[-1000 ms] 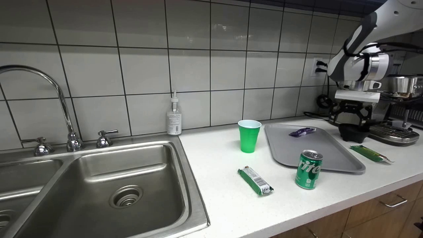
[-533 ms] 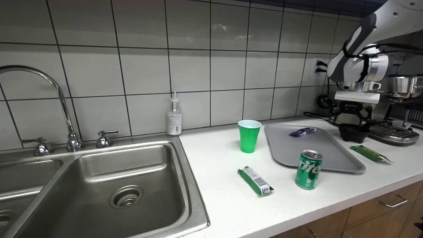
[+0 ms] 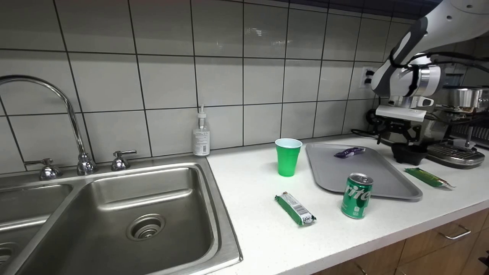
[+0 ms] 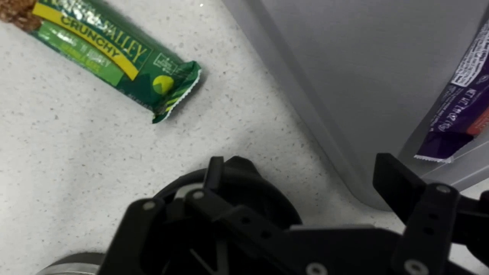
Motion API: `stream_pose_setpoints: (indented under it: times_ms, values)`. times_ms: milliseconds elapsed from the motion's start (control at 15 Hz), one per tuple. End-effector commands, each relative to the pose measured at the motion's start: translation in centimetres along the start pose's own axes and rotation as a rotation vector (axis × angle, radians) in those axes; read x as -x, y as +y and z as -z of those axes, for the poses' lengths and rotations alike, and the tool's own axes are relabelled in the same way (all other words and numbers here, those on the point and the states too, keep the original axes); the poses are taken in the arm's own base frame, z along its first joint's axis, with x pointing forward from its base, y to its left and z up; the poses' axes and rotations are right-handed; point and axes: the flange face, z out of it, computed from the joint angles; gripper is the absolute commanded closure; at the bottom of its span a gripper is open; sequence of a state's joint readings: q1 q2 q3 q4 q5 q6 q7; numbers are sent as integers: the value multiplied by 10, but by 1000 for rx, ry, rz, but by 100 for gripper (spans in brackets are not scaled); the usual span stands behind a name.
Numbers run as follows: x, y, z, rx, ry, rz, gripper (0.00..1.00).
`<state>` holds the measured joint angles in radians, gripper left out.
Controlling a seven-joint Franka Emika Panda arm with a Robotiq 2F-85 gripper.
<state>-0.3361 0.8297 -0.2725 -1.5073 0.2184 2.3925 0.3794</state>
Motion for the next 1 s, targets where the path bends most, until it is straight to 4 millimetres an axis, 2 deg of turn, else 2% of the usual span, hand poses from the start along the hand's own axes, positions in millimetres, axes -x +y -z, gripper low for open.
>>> stream_pose_setpoints:
  times_ms: [0, 333, 933]
  values:
    - [9, -18, 3, -21, -3, -71, 0]
    - [16, -41, -4, -16, -14, -151, 0]
    - [16, -73, -16, -14, -24, -221, 0]
